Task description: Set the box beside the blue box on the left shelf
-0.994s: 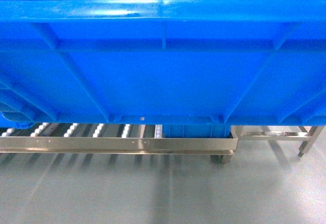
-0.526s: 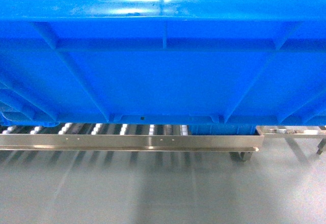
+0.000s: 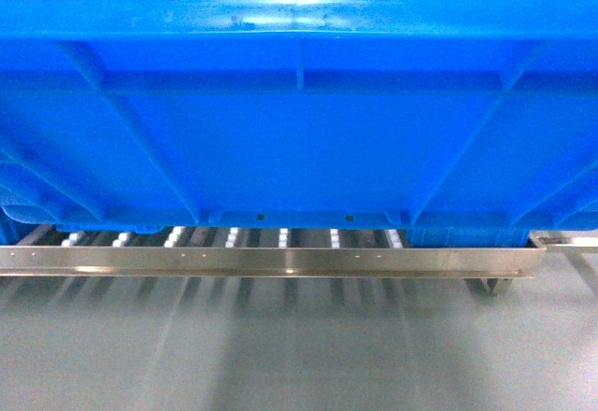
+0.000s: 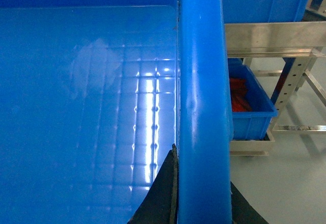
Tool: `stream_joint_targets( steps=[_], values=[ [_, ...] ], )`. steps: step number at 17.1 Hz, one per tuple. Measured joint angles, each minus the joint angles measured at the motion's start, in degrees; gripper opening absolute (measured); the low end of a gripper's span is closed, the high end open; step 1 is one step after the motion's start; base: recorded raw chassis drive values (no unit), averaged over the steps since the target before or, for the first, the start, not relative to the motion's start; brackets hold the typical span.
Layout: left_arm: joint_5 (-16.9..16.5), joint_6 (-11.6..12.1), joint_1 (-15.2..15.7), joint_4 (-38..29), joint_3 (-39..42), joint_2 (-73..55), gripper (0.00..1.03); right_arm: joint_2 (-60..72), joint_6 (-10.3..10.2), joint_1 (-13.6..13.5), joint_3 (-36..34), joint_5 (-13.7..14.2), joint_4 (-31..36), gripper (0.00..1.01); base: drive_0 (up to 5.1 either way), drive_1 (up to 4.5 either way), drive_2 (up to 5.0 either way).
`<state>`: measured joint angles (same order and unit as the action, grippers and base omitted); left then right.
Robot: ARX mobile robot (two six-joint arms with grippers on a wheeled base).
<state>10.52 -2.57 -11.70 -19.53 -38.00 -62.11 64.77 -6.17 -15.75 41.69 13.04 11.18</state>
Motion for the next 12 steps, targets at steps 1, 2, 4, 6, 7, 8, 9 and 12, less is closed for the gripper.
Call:
stream_joint_targets(
  steps=[1,2,4,6,7,8,9,12],
  values=[
    [-0.04,0.0,0.0,-0.02,0.0,0.0,0.16,0.0,-0.02,0.0,0.0,0.0,-0.04,0.08,-4.8,1.61,3.4],
    [-0.02,0.0,0.0,0.07,0.0,0.0,0.16,0.0,-0.02,0.0,0.0,0.0,-0.07,0.08,-4.8,1.61,3.4],
    [-0.02,0.0,0.0,0.0,0.0,0.0,0.16,0.0,-0.02,0.0,0.0,0.0,-0.04,0.08,-4.8,1.61,3.4],
    [-0.02,0.02,0.0,0.0,0.0,0.0,0.16,0.0,-0.02,0.0,0.0,0.0,-0.07,0.08,-4.8,1.61,3.4],
    [-0.02,0.0,0.0,0.02,0.0,0.0,0.16,0.0,-0.02,0.0,0.0,0.0,-0.04,0.08,-4.8,1.61,3.4],
    [-0.02,-0.02,0.0,0.07,0.0,0.0,0.16,-0.02,0.0,0.0,0.0,0.02,-0.09,0.08,-4.8,1.61,3.4],
    [-0.07,0.02,0.0,0.0,0.0,0.0,0.16,0.02,-0.11,0.0,0.0,0.0,-0.07,0.08,-4.8,1.61,3.4],
    [0.26,0.04,0.02,0.11,0.0,0.17,0.16,0.04,-0.09,-0.33,0.0,0.04,0.0,0.08,-4.8,1.61,3.4]
  ],
)
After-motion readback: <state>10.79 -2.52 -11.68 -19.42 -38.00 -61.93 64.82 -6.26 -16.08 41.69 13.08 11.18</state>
